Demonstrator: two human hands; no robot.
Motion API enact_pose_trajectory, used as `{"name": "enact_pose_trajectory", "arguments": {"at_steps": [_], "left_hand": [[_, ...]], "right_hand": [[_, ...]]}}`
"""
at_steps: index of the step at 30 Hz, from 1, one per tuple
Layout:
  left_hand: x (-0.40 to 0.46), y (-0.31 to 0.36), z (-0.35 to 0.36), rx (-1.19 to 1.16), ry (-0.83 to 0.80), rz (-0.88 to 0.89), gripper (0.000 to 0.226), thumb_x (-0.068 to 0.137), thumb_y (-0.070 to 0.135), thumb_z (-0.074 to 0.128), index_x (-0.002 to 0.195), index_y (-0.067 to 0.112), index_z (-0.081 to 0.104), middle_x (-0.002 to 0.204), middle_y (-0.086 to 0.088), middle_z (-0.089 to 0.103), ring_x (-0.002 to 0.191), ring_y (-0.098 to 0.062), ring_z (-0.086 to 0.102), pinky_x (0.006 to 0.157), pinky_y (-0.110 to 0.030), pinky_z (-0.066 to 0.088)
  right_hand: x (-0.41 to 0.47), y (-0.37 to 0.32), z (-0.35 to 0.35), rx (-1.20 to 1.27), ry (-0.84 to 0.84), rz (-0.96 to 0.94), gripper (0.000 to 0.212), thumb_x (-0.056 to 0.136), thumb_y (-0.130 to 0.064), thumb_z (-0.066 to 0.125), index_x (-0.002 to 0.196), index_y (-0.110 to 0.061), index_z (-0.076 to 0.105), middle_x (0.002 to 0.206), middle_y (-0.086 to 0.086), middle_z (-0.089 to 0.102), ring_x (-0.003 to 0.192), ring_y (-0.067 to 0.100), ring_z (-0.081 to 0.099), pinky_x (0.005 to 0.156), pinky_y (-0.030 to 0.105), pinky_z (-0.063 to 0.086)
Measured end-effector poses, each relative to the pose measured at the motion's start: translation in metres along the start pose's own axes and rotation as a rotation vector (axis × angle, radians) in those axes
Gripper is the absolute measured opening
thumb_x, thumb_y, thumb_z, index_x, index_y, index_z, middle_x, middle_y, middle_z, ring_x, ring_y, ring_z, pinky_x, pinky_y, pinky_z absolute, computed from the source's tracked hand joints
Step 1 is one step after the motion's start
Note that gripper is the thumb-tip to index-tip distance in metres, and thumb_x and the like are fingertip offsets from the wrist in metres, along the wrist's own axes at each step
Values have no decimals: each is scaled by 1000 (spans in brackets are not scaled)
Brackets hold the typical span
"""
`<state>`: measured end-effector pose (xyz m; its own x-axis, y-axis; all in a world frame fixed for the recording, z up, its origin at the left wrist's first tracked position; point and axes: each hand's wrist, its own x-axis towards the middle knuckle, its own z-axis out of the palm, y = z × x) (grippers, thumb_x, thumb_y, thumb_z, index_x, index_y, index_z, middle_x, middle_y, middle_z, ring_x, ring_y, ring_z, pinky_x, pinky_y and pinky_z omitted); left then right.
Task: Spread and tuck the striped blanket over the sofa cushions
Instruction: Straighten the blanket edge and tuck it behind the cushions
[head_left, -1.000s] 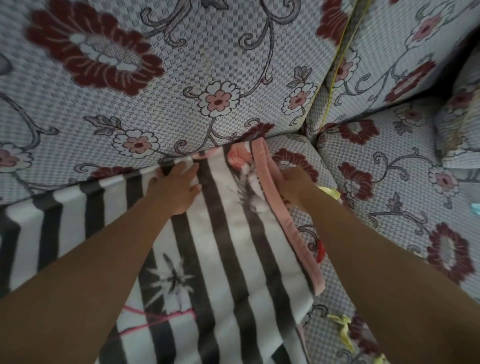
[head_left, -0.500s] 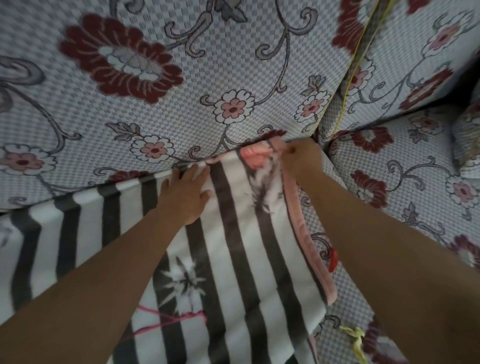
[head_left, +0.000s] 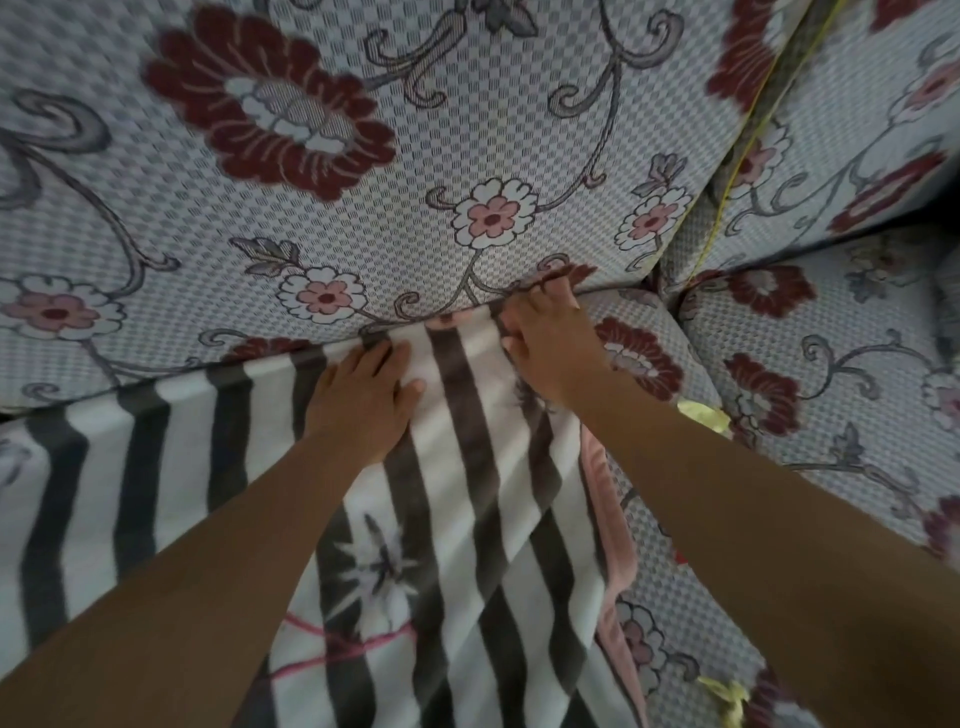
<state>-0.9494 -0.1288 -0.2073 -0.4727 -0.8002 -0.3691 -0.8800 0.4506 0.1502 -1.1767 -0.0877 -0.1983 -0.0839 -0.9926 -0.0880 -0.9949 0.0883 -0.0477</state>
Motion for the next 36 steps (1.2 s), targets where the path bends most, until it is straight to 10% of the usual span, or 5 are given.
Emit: {"name": "enact_pose_trajectory", "arguments": {"at_steps": [3,14,18,22,36], "left_hand": [[8,-2,-3,15,-48,-28,60,95,55,16,150,31,10,159,4,12,146,-22,13,118,-44,14],[45,-21,-11,-148,-295,-7,68,90,66,23,149,34,10,160,-1,5,147,-28,5,120,-46,8],[1,-61,-30,-114,65,1,38,95,36,39,123,17,55,131,-13,55,121,-32,49,101,-44,43],[-47,-138,-37,-21,121,-126,36,88,31,39,113,15,59,121,-12,58,110,-34,54,89,-45,50],[-28,-211,3,-131,-84,-193,60,94,54,27,145,24,30,154,-6,27,141,-30,22,117,-42,19]], "right_hand": [[4,7,24,-60,-204,57,52,98,-39,26,144,-15,29,149,7,35,145,23,18,120,43,10],[29,-3,10,-10,-376,294,49,96,-36,24,140,-18,36,152,11,30,142,32,20,116,52,11],[21,-67,-21,-56,-140,-16,41,86,-21,48,126,-13,48,133,11,53,125,31,46,105,46,33],[19,-162,-28,202,-177,-346,39,88,-18,48,125,-10,51,129,15,54,117,35,52,96,41,44],[62,-273,17,2,-434,-141,52,97,-34,27,144,-14,33,154,11,27,140,30,26,116,49,17]]}}
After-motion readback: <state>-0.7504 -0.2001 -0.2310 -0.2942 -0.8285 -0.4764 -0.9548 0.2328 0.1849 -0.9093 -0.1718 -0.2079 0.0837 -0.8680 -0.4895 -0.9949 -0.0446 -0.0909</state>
